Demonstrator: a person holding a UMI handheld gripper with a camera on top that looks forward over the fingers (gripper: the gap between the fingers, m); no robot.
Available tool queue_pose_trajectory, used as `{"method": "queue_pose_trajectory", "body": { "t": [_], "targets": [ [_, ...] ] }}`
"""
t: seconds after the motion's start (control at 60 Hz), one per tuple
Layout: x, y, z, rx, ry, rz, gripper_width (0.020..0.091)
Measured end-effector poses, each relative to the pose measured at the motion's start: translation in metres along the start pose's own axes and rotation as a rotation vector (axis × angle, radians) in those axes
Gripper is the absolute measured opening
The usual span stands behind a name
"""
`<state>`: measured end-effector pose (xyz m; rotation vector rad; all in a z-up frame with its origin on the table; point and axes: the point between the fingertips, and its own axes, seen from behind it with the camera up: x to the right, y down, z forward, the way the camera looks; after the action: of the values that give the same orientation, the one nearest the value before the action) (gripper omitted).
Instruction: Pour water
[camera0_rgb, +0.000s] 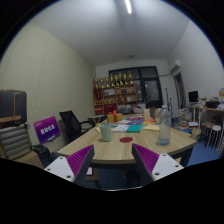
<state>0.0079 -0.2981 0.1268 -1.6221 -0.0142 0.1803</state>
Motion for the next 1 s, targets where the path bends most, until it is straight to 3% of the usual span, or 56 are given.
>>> {"method": "queue_pose_trajectory", "body": {
  "t": [0.367,0.667,1.0],
  "targets": [
    [0.070,0.004,0.030,0.026,0.151,-0.060,0.0828],
    [0.210,-0.010,0.135,0.012,0.318,-0.132,0.0826],
    [0.269,-0.017,0.244,0.003,0.371,-0.165,0.0825]
  ]
}}
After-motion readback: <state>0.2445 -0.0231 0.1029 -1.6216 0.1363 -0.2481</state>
